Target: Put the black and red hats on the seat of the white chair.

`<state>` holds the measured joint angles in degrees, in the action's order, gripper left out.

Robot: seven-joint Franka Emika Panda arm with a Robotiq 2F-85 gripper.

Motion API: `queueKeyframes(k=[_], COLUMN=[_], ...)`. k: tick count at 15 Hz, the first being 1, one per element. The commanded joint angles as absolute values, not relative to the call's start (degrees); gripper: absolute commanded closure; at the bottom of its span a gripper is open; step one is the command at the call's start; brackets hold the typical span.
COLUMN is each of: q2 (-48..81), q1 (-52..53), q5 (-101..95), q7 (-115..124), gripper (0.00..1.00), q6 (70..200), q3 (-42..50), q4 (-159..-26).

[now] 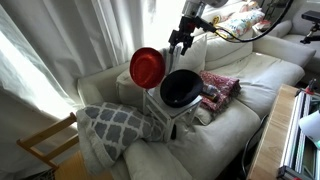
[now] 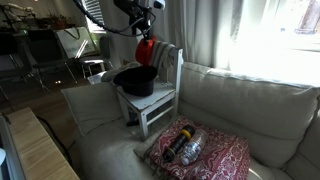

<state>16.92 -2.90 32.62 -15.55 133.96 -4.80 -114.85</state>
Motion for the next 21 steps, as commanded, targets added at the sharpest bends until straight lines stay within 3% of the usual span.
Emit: queueKeyframes(k=[1, 12, 14, 15, 17, 18, 20, 21], q2=[20.26, 26.94, 27.84, 28.42, 29.28, 29.72, 30.58, 30.92], q1=[-2.79, -6.04, -6.74, -7.24, -7.9, -8.01, -8.35, -8.48], q5=[34.22, 38.23, 38.3, 38.75, 39.43, 39.53, 39.89, 40.01], q7=[-23.9, -38.94, -40.12, -40.94, -42.16, -42.56, -43.46, -43.77], gripper=[0.0, 0.0, 0.12, 0.25, 0.31, 0.38, 0.42, 0.39], q6=[140.94, 153.04, 153.34, 153.4, 153.6, 153.74, 154.06, 154.15], q3=[-7.72, -14.31, -14.85, -15.32, -15.98, -16.09, -16.5, -16.63], q4=[-111.8, -105.79, -105.06, -104.61, -103.87, -103.51, -102.87, -102.61])
